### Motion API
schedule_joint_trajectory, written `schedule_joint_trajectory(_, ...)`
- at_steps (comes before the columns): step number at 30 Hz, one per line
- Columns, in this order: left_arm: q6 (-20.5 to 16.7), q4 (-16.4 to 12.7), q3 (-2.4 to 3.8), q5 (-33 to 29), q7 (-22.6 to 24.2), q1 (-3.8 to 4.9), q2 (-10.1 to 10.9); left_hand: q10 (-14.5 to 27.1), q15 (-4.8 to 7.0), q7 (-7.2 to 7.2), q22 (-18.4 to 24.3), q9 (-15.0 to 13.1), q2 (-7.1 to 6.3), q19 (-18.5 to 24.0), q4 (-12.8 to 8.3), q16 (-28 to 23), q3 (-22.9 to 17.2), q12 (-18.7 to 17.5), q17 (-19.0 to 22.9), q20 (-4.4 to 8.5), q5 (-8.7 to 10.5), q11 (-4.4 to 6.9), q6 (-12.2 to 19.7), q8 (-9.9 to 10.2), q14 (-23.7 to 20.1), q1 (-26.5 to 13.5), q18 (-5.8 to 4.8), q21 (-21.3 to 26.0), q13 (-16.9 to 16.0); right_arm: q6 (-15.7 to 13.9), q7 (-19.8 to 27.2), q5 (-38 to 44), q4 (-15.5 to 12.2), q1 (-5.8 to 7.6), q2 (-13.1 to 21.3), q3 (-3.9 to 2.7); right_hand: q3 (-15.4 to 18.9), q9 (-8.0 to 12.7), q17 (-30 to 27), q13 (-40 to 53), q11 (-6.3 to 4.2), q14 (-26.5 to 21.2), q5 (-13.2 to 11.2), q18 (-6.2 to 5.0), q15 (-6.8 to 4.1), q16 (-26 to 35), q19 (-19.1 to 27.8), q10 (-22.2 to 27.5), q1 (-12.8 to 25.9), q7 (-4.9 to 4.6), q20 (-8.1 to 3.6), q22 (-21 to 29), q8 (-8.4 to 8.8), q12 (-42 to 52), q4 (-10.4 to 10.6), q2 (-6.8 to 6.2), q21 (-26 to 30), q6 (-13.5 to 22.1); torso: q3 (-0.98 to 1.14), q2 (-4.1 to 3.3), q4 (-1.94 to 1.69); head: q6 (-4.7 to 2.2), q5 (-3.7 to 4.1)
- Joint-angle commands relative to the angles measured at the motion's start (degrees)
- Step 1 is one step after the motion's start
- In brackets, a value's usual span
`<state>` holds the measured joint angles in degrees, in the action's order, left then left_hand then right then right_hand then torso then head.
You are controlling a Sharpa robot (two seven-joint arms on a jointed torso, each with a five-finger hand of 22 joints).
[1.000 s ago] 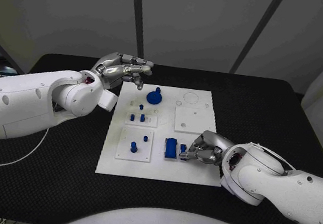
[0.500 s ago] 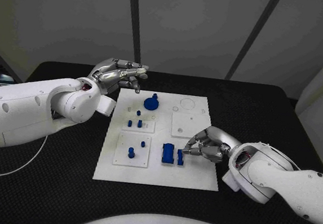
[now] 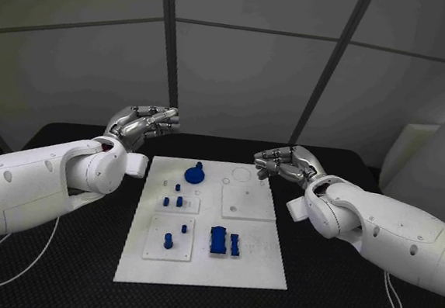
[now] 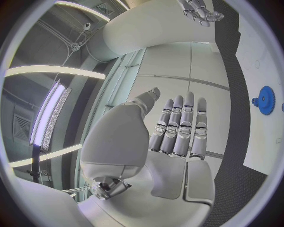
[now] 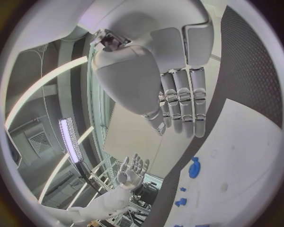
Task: Assemble the parts on the task board
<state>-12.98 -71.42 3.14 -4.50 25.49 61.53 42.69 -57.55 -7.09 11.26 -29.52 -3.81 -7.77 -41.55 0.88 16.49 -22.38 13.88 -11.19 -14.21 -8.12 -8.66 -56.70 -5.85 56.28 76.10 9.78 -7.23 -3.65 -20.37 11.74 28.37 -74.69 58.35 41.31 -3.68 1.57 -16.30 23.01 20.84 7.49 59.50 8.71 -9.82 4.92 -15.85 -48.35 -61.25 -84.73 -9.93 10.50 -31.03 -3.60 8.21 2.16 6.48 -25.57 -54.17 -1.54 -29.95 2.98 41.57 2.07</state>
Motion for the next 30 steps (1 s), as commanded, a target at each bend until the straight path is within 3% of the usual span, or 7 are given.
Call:
schedule_joint_trajectory(1,-2.7,2.0,0.05,-1.4,3.5,-0.20,-1.5,0.5,-1.05,0.23,2.8,0.1,-0.11,2.2,0.4,-4.2,0.9,-1.4,1.8,-1.57,0.23,-0.90,0.9,0.9,-1.4,0.6,0.95,2.7,0.0,3.2,8.8,-7.0,4.3,0.13,-2.1,-0.56,-1.7,2.8,-5.0,-6.7,1.14,-2.9,-0.8,0.26,1.87,6.6,1.1,0.3,1.2,-0.61,2.23,5.0,0.03,-3.2,-0.3,-1.31,6.5,1.7,-0.09,1.13,-0.29,-0.86,-0.10)
schedule_joint_trajectory(9,-5.7,6.0,0.06,-0.2,3.8,-0.59,-4.4,4.5,-3.76,-0.40,13.6,0.1,0.70,15.6,1.9,-12.8,7.3,-8.0,7.2,-2.47,0.09,-2.68,3.0,2.3,-7.0,0.0,-0.17,4.5,0.1,6.0,10.4,-8.1,9.3,0.20,-5.3,-1.13,-3.4,9.3,-15.9,-16.6,2.93,-5.3,-2.5,-0.66,4.12,12.5,2.4,3.5,6.2,-0.26,5.71,16.0,0.06,-4.7,-3.1,-1.96,19.5,3.6,0.25,1.19,-0.37,-1.29,-1.14)
schedule_joint_trajectory(10,-2.9,5.6,-0.01,-0.4,1.8,-0.61,-4.1,20.2,-0.39,-3.71,17.9,3.8,2.32,22.9,-0.9,-16.5,11.5,-9.4,11.2,2.52,2.44,0.71,18.8,5.9,-21.6,-22.8,-2.93,7.2,3.6,3.1,6.9,-5.6,8.8,0.13,-5.0,-1.07,-1.6,11.0,-17.4,-20.8,-0.18,-21.3,-4.3,2.95,1.38,15.9,16.2,20.5,29.4,2.86,0.63,19.9,3.60,-8.2,-2.2,-6.48,20.7,18.5,0.14,1.10,-0.31,-1.14,-0.94)
schedule_joint_trajectory(22,-11.7,-1.9,-0.99,1.1,2.6,-0.85,-2.2,33.7,2.16,-6.34,22.5,3.8,7.77,29.9,-0.9,-16.5,15.7,-13.9,11.2,6.78,8.12,3.60,32.5,5.9,-34.2,-41.5,-4.21,7.2,3.6,-5.7,10.6,-13.1,0.9,0.68,-2.3,0.49,-1.6,16.3,-23.0,-20.8,-2.70,-34.7,-8.7,4.56,-0.72,15.9,27.3,34.9,49.0,5.27,-3.07,24.4,3.60,-8.2,-2.2,-6.48,25.6,31.0,1.10,-0.50,-2.15,-5.31,-1.72)
schedule_joint_trajectory(24,-14.8,-4.5,-1.33,1.7,2.9,-0.93,-1.5,35.4,2.52,-6.71,23.0,3.8,7.77,30.8,-0.9,-16.5,16.2,-13.9,11.2,7.26,8.12,3.95,34.2,5.9,-35.8,-44.0,-4.26,7.2,3.6,-8.8,11.8,-15.7,-1.8,0.87,-1.3,1.03,-1.6,16.3,-23.0,-20.8,-3.03,-36.4,-8.7,4.56,-4.92,15.9,28.7,36.8,51.4,5.59,-3.59,24.9,3.60,-8.2,-2.2,-6.48,25.6,32.6,1.29,-0.81,-2.50,-6.11,-1.87)
schedule_joint_trajectory(25,-16.5,-6.0,-1.51,2.0,3.0,-0.97,-1.1,36.3,2.71,-6.89,23.3,3.8,7.77,31.2,-0.9,-16.5,16.4,-13.9,11.2,7.60,8.12,4.14,35.1,5.9,-36.6,-45.3,-9.78,7.2,3.6,-10.5,12.5,-17.1,-3.3,0.98,-0.8,1.33,-1.6,16.3,-23.0,-20.8,-3.20,-37.3,-8.7,4.61,-4.92,15.9,29.5,37.7,52.7,5.76,-3.86,25.1,3.60,-8.2,-2.2,-6.48,25.6,33.5,1.36,-0.93,-2.64,-6.43,-1.92)
schedule_joint_trajectory(30,-24.7,-13.0,-2.43,3.4,3.7,-1.19,0.6,40.3,7.09,-11.26,24.5,3.8,7.77,33.1,-0.9,-16.5,17.6,-13.9,11.2,8.87,8.12,8.66,39.3,5.9,-40.3,-51.2,-9.78,7.2,3.6,-18.2,15.8,-23.7,-10.3,1.47,1.7,2.71,-1.6,16.3,-23.0,-20.8,-7.49,-41.6,-8.7,5.23,-4.92,15.9,33.2,42.3,59.0,9.93,-5.15,26.3,3.60,-8.2,-2.2,-6.48,25.6,37.5,1.54,-1.23,-2.98,-7.19,-2.07)
